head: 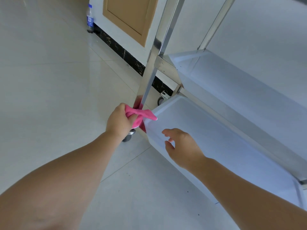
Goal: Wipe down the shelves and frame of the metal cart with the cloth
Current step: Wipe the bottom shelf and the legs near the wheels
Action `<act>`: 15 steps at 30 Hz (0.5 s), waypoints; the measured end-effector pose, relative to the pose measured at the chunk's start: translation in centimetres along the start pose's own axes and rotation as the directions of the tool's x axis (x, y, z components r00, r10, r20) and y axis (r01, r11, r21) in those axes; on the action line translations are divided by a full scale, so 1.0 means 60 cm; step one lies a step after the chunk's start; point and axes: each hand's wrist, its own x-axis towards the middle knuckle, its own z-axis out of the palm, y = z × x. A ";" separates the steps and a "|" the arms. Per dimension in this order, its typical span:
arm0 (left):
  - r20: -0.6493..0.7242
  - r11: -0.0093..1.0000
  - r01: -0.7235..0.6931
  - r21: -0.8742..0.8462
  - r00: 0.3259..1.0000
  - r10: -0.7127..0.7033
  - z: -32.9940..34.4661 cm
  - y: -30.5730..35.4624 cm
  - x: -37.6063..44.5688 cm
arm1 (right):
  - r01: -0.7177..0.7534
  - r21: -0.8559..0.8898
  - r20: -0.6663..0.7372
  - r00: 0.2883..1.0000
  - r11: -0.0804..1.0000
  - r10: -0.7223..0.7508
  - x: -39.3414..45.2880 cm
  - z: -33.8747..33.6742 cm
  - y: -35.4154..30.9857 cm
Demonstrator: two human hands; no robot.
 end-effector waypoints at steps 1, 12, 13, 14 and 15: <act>-0.009 0.999 -0.024 0.031 1.000 0.024 -0.016 0.011 -0.006 | 0.016 0.022 -0.012 1.000 1.000 -0.016 0.002 -0.005 -0.010; 0.076 0.947 -0.130 0.294 0.991 0.112 -0.349 0.385 -0.052 | 0.225 0.286 -0.166 0.969 0.931 -0.183 0.020 -0.258 -0.262; 0.068 0.945 -0.113 0.307 0.993 0.097 -0.387 0.435 -0.046 | 0.233 0.308 -0.181 0.966 0.922 -0.184 0.021 -0.312 -0.292; 0.063 0.944 -0.094 0.315 0.995 0.078 -0.424 0.486 -0.039 | 0.233 0.328 -0.184 0.966 0.916 -0.180 0.022 -0.371 -0.318; 0.063 0.945 -0.078 0.319 0.996 0.061 -0.460 0.540 -0.029 | 0.227 0.349 -0.184 0.968 0.909 -0.171 0.024 -0.434 -0.341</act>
